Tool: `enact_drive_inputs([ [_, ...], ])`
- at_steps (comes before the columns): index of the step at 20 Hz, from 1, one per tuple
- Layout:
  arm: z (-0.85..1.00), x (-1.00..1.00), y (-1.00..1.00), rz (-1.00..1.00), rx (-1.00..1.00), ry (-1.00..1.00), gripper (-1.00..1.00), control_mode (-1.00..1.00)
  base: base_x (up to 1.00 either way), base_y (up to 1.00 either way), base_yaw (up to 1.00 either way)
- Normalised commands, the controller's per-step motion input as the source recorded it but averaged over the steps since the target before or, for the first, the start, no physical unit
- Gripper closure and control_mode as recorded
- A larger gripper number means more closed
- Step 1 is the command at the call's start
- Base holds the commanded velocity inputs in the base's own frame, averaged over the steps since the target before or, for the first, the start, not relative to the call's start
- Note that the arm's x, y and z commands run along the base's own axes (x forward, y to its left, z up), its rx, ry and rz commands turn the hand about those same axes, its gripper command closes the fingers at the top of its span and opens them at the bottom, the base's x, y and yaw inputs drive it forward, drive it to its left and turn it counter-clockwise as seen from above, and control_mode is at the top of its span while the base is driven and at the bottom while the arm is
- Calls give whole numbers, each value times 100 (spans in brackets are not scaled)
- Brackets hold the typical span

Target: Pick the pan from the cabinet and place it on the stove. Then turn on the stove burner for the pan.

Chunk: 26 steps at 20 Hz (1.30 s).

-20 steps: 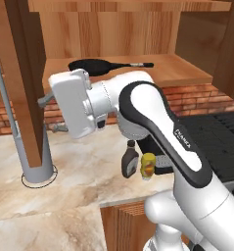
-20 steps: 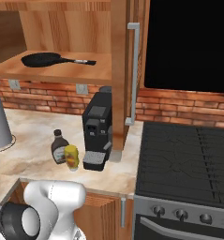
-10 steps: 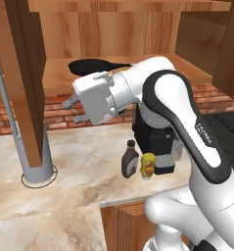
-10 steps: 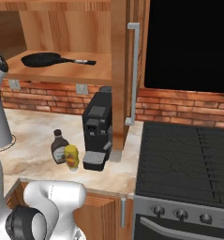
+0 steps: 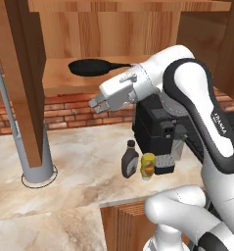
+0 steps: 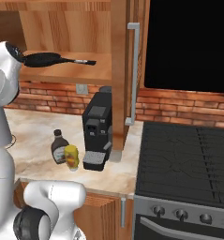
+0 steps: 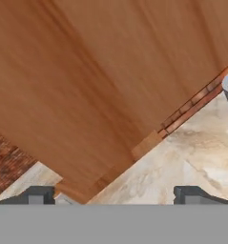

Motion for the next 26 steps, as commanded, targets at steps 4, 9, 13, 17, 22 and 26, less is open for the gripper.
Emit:
enact_drive_inputs([
  [4, 0, 25, -45, 0, 0, -20, -100, -100, 0, 0, 0],
  [9, 0, 37, -42, 0, 0, -16, -100, -100, 0, 0, 0],
  [13, 0, 41, -36, -1, 0, -14, -100, -100, 0, 0, 0],
  [17, 1, 48, -32, -2, 0, -11, -100, -100, 0, 0, 0],
  [22, 3, 50, -29, -4, 0, -8, -100, -100, 0, 0, 0],
  [26, 6, 43, -28, -6, 0, -6, -100, -100, 0, 0, 0],
])
